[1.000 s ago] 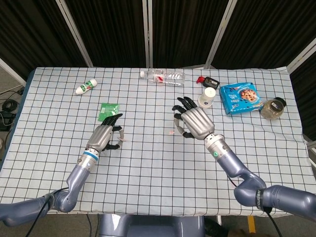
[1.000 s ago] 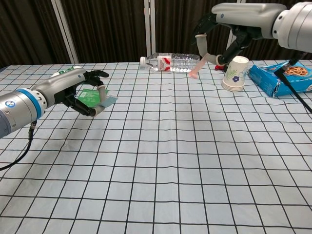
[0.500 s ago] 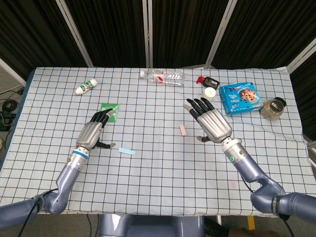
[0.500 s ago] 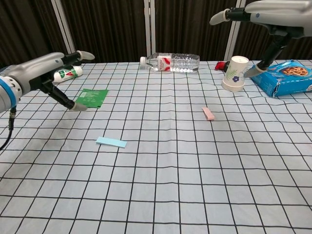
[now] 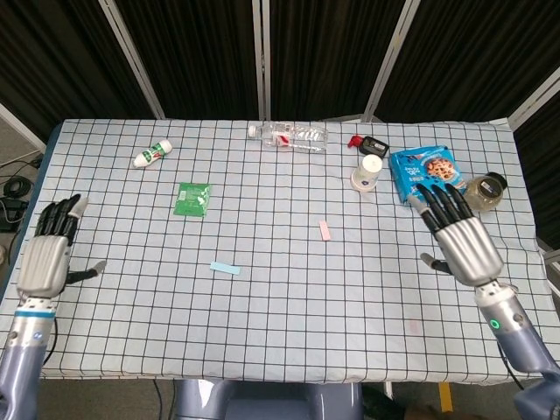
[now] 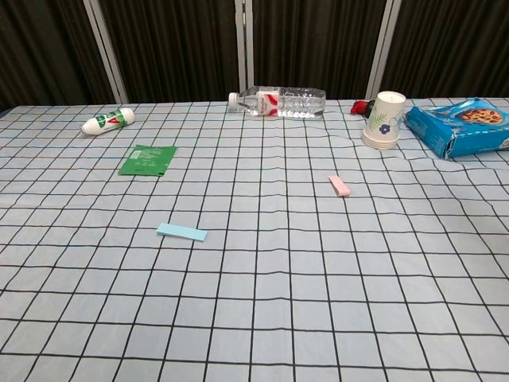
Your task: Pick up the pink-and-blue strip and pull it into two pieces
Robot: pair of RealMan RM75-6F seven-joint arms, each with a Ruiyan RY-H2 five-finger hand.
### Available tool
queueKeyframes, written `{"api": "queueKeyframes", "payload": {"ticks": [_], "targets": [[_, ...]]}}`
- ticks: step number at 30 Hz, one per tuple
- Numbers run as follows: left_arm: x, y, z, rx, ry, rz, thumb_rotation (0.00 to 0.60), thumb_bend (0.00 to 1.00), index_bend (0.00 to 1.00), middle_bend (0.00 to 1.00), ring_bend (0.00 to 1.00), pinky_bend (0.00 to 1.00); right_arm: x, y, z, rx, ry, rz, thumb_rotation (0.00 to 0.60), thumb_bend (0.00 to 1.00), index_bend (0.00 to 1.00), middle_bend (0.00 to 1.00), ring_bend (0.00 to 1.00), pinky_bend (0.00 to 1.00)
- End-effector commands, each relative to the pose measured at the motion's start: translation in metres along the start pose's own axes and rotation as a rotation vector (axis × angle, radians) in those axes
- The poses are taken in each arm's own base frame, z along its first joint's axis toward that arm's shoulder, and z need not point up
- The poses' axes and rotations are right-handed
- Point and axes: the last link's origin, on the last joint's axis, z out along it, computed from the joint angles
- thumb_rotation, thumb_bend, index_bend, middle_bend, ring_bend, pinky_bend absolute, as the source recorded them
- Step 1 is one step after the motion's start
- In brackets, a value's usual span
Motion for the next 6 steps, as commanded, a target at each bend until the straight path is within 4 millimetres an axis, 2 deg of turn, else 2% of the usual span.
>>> {"api": "queueKeyframes", "payload": {"ticks": [1, 2, 6], "targets": [[0.012, -0.007, -0.024, 0.011, -0.007, 0.01, 0.6, 0.0, 0.0, 0.0, 0.0, 0.0, 0.004, 0.007, -0.04, -0.085, 0.0, 0.0, 0.6, 0.0, 0.0, 0.0, 0.0, 0.0], [0.014, -0.01, -0.03, 0.018, -0.011, 0.017, 0.6, 0.0, 0.0, 0.0, 0.0, 0.0, 0.004, 0.009, -0.05, -0.113, -0.003, -0.001, 0.6, 0.0, 0.0, 0.0, 0.0, 0.0], [0.018, -0.013, -0.037, 0.026, -0.019, 0.013, 0.6, 0.0, 0.0, 0.0, 0.0, 0.0, 0.001, 0.012, -0.063, -0.139, -0.003, 0.014, 0.6, 0.0, 0.0, 0.0, 0.0, 0.0]]}}
